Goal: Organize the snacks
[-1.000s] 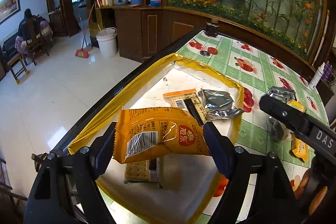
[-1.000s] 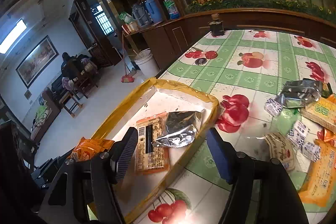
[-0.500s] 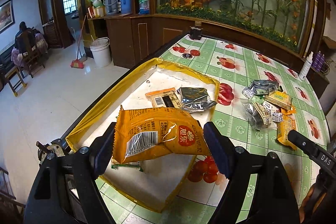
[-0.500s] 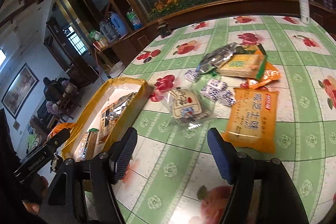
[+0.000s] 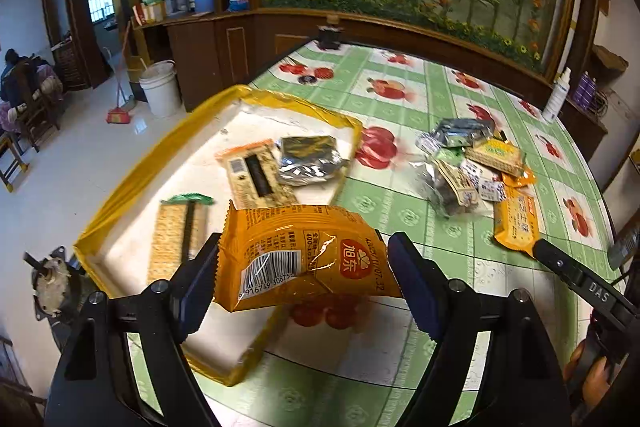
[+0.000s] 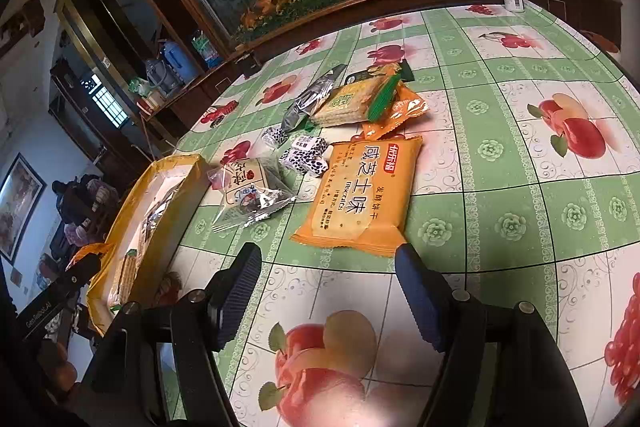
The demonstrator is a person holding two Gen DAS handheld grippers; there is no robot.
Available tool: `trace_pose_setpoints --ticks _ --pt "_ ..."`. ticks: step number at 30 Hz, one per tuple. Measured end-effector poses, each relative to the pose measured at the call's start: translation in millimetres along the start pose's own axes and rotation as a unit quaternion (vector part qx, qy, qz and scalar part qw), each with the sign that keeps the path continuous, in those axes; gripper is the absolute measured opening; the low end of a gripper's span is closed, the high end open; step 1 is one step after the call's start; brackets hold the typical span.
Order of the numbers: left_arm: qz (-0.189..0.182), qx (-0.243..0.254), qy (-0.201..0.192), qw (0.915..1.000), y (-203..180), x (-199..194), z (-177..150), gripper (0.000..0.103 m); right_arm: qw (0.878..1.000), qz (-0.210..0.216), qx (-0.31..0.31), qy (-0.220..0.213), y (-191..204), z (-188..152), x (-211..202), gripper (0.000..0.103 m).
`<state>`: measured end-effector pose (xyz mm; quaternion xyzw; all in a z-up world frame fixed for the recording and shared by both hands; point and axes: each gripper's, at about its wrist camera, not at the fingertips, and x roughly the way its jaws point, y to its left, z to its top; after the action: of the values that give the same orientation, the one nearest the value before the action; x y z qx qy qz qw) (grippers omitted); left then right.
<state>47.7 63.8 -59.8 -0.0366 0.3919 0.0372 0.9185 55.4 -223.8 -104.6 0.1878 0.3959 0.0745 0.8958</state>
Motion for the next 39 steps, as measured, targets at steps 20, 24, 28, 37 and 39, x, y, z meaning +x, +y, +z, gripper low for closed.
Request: trace_pose_setpoints --ticks 20,24,28,37,39 --pt "-0.107 -0.041 0.096 0.9888 -81 78 32 0.082 0.994 -0.105 -0.026 0.013 5 37 53 0.075" --pt "-0.103 -0.049 0.111 0.9872 -91 99 40 0.081 0.989 -0.132 -0.058 0.032 13 39 70 0.081" --pt "-0.086 -0.054 0.111 0.9885 -99 114 44 0.082 0.983 -0.164 -0.073 0.033 8 36 71 0.079" --pt "-0.068 0.005 0.11 0.9916 -129 129 33 0.085 0.982 -0.168 -0.081 0.032 -1 37 68 0.079" --pt "-0.059 0.016 0.102 0.993 -126 127 31 0.083 0.981 -0.17 -0.09 0.031 1 37 68 0.072"
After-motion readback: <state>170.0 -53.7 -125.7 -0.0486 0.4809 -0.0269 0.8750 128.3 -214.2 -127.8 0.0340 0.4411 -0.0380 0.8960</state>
